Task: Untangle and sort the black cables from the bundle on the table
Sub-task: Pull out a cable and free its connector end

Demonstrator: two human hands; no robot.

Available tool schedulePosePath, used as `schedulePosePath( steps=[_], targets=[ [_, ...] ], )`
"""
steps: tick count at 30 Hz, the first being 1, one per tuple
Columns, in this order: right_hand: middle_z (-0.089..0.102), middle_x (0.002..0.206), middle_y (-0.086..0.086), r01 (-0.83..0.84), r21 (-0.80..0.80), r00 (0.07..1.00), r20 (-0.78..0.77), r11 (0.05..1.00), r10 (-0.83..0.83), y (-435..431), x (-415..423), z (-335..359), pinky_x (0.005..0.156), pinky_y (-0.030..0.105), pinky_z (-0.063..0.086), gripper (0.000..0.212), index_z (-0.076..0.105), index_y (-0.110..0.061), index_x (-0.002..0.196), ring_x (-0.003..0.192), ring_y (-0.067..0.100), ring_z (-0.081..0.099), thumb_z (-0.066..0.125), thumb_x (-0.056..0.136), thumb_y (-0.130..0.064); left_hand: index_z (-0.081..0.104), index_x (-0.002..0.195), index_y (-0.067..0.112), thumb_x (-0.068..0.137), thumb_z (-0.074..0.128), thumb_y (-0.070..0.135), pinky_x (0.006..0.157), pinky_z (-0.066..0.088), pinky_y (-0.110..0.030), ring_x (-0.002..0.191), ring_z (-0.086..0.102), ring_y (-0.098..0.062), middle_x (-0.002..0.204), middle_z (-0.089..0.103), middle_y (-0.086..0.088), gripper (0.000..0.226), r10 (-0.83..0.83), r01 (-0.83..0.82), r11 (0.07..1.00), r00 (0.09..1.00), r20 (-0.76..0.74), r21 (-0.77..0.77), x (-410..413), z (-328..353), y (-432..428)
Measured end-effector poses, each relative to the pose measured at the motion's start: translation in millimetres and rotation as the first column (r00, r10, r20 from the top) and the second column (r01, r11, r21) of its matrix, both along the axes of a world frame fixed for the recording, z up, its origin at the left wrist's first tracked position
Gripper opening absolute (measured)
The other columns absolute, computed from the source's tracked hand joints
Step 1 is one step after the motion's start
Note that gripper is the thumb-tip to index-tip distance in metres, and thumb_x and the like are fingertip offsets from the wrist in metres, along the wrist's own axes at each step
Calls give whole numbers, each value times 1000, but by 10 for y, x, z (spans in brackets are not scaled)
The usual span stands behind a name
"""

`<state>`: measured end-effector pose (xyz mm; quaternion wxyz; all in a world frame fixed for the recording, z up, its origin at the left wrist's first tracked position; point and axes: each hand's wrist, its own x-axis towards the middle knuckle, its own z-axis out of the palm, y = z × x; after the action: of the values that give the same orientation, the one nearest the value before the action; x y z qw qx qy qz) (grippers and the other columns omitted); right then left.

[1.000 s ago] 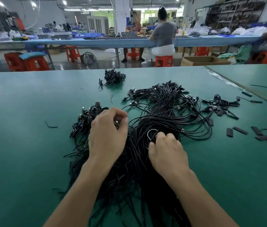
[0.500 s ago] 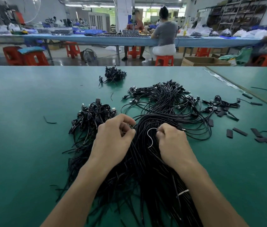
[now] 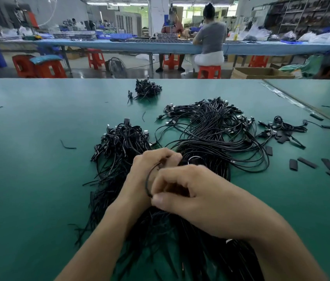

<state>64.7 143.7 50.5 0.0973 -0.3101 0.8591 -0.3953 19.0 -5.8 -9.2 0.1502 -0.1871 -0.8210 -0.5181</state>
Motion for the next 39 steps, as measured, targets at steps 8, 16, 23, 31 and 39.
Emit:
schedulePosePath(
  steps=[8,16,23,31,39],
  targets=[
    [56,69,0,226,-194,971,126,955,-204,446,-78,104,54,32,34,14,66,-31,86,60,15,35,56,95,-27,64,83,32,94,49,57,66,54,-24,75,69,-11,79,70,16,32,459,-361,717,888,-14,597,-107,210,13],
    [56,56,-7,805,-151,536,-226,573,-813,775,-180,51,52,24,30,22,59,-22,77,52,7,47,55,98,-25,47,70,26,100,55,35,60,43,-34,54,44,-3,54,48,16,33,753,-458,470,654,-72,754,-28,568,-211],
    [65,110,-2,674,315,730,-147,668,-667,626,-229,-131,76,26,50,21,61,-27,118,85,12,59,49,101,-25,49,70,23,94,66,34,49,32,-10,45,45,3,51,45,18,31,539,-541,831,725,-430,130,140,533,-39],
    [68,72,-10,331,-349,937,15,877,-348,72,-26,12,76,30,55,62,68,-29,96,70,4,65,31,86,-79,36,80,27,99,44,39,54,27,-23,66,39,-9,73,42,15,23,278,-404,878,867,-414,-257,145,410,64],
    [50,51,-19,525,-703,751,117,479,-650,274,-113,84,64,27,36,34,69,-28,69,53,0,40,53,99,-35,52,81,20,93,59,42,51,32,-16,53,44,-6,61,52,10,26,373,-366,927,894,-248,75,36,347,-30]
  ],
)
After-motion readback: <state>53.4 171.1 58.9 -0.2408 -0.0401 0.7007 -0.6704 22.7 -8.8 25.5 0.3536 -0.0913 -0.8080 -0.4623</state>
